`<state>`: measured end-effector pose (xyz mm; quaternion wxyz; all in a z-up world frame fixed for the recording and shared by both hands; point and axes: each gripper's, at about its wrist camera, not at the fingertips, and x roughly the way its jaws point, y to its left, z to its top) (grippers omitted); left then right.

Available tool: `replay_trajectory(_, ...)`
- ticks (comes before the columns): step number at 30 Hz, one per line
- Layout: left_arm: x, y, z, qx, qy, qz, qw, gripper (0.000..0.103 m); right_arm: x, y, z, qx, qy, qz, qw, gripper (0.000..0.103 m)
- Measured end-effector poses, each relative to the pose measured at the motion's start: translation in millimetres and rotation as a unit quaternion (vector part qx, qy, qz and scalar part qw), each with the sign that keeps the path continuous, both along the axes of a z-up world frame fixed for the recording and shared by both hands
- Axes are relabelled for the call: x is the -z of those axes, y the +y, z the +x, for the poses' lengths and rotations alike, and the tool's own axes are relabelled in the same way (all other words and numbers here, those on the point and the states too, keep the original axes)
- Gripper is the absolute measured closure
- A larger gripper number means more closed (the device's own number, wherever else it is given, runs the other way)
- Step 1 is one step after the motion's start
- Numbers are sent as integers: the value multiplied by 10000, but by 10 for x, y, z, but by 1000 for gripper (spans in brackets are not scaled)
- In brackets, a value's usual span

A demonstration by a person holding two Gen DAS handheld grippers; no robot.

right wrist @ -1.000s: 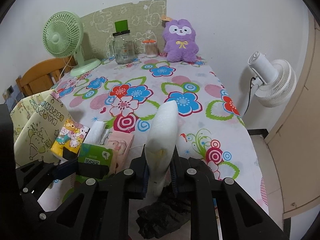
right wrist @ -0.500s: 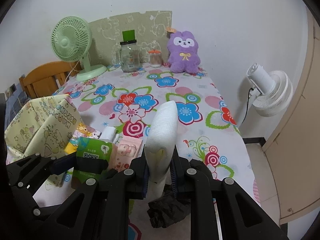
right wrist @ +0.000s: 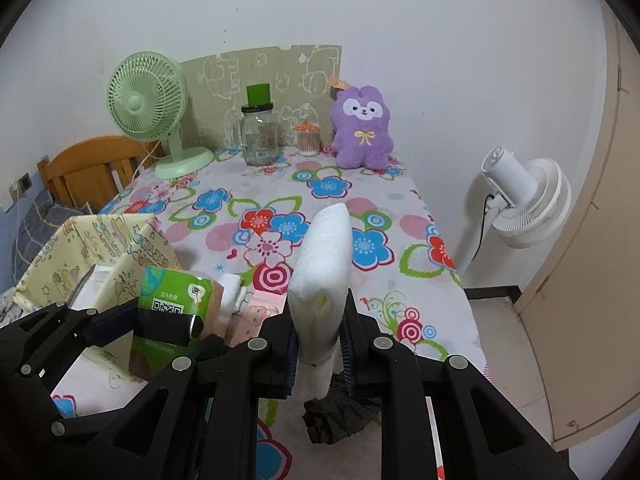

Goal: Organize soft objects
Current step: 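Lift and carry the green pack and white pack toward the yellow box with both grippers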

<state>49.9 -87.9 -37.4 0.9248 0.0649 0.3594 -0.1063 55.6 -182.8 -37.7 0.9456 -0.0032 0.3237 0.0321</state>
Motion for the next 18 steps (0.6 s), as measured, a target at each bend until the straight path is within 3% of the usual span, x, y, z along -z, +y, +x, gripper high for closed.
replay_trajectory(18,-351,61,-100,134,-283,1,9995,49,-412,142,-44,1,-55,-95,9999,82)
